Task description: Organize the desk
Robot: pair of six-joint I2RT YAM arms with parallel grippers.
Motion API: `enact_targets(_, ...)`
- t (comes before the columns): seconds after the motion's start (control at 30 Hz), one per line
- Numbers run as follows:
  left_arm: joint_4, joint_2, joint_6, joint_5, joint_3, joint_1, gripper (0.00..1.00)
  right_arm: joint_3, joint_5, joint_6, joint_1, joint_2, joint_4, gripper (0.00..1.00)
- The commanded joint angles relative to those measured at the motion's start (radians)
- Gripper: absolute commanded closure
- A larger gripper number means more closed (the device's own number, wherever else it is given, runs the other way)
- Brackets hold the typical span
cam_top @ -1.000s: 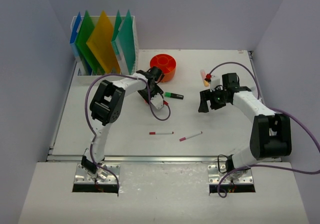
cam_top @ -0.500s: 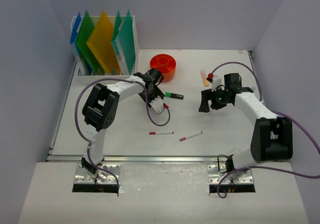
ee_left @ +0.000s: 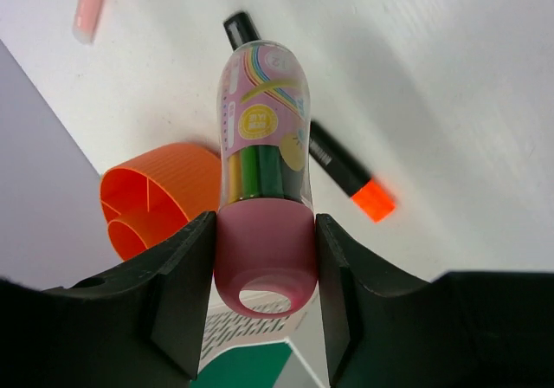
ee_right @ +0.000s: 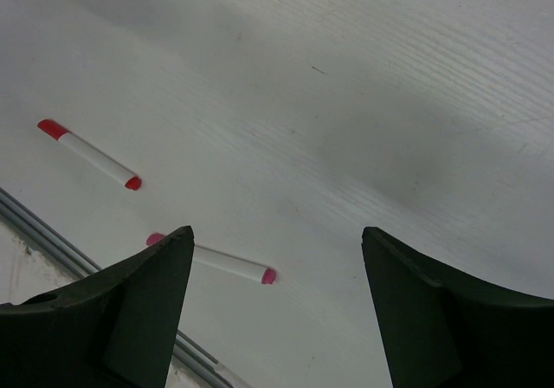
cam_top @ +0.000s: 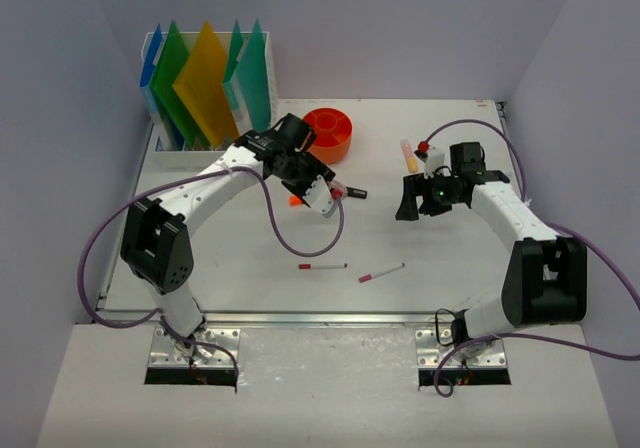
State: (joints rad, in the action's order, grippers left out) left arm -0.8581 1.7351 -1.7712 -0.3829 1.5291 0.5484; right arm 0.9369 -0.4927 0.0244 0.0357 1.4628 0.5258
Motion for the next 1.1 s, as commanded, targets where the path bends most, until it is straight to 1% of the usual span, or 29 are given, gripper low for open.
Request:
enact_targets(0.0,0.003,-0.003,0.324,-0.252,0.135,-0.015,1.0,0.046,-0.03,-0.017,-0.002,-0.025,0.0,0.21)
enact_targets(0.1,0.024,0.027,0.402,-0.276,0.181,-0.03,1.0,0.046,-0.027,-0.017,-0.002,-0.025,0.002,0.21)
enact_targets(0.2,0.066,0.035,0.382,-0.203,0.166,-0.029,1.0,0.043,-0.026,-0.012,-0.002,-0.025,0.0,0.21)
enact_targets(0.27,0.11,0.034,0.345,-0.118,0.137,-0.026,1.0,0.039,-0.023,-0.009,-0.002,-0.024,-0.001,0.21)
enact_targets(0.33,0.188,0.027,0.262,-0.019,0.111,-0.027,1.0,0.034,-0.021,-0.008,-0.002,-0.022,-0.008,0.21)
enact_targets(0.43,0.252,0.051,0.131,0.1,0.138,-0.041,1.0,0.032,-0.026,-0.008,-0.003,-0.013,-0.013,0.21)
enact_targets(0.5,0.254,0.091,0.073,0.137,0.214,-0.055,1.0,0.029,-0.029,-0.011,-0.002,-0.007,-0.015,0.21)
enact_targets(0.53,0.249,0.109,0.06,0.165,0.288,-0.066,1.0,0.028,-0.03,-0.011,-0.003,-0.006,-0.017,0.22)
enact_targets(0.63,0.246,0.184,-0.038,0.207,0.384,-0.087,1.0,0.013,-0.034,-0.012,-0.003,-0.008,-0.028,0.22)
enact_targets(0.77,0.3,0.234,-0.202,0.211,0.433,-0.132,1.0,-0.006,-0.036,-0.009,-0.003,-0.018,-0.038,0.22)
enact_targets(0.97,0.22,0.35,-0.379,0.209,0.578,-0.182,1.0,-0.036,-0.036,-0.004,-0.004,-0.031,-0.054,0.21)
enact_targets(1.07,0.212,0.397,-0.447,0.199,0.626,-0.198,1.0,-0.054,-0.036,0.0,-0.008,-0.037,-0.058,0.21)
